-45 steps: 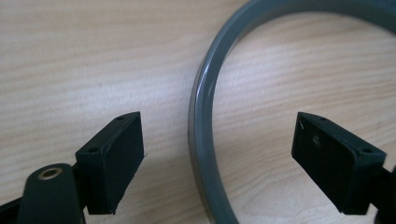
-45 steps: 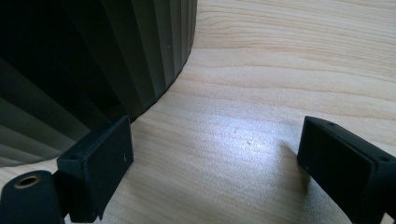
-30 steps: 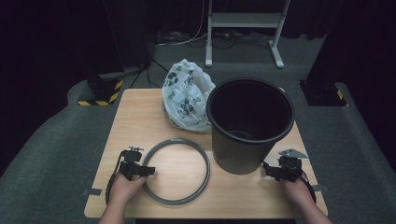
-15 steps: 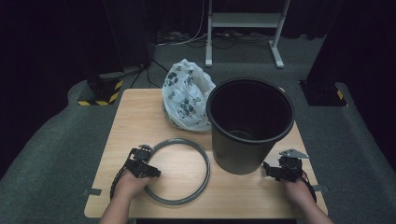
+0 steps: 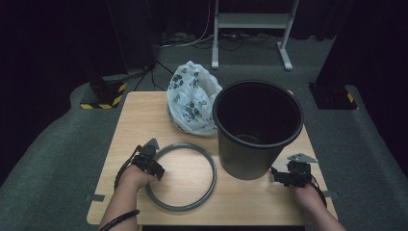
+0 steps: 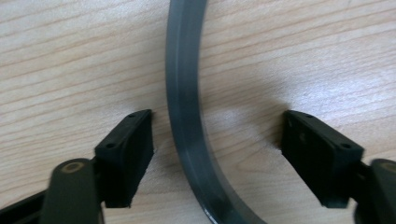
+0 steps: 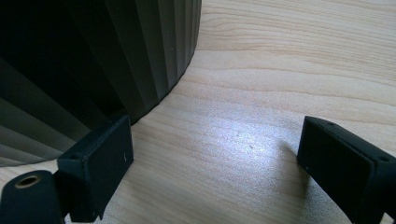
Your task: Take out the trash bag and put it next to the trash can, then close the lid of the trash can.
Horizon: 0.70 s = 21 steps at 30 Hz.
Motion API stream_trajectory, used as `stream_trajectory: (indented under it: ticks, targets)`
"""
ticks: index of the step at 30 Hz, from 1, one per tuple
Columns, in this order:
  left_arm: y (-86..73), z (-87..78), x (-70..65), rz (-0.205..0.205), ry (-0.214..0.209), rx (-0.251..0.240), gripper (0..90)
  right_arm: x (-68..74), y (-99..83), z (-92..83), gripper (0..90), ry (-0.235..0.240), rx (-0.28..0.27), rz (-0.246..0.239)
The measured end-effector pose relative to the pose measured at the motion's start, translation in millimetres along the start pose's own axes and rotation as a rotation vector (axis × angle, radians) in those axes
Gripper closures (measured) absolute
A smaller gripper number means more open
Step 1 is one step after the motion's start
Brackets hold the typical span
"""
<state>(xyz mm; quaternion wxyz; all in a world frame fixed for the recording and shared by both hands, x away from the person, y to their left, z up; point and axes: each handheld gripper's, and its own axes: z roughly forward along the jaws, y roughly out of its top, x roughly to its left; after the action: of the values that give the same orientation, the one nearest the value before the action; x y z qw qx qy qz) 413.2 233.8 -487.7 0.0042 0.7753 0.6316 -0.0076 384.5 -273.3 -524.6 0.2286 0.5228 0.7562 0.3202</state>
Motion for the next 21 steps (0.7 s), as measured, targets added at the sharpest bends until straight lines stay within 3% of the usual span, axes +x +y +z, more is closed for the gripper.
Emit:
stream_trajectory:
  ticks: [9,13,16,21]
  targets:
    - [1.5,-4.6,15.9,-0.052,-0.035,0.017,47.9,-0.2,0.1,0.2,10.3,0.000,-0.002,-0.006]
    - [1.4,-5.3,18.4,-0.054,-0.020,0.016,56.6,-0.2,0.1,0.2,10.3,0.000,-0.001,-0.006]
    - [3.5,-5.0,18.3,-0.089,-0.012,0.020,57.8,0.1,0.4,0.4,10.3,0.001,-0.001,-0.007]
    - [7.0,-5.8,17.1,-0.102,0.012,0.028,61.6,0.4,0.1,0.2,10.4,0.004,-0.001,-0.013]
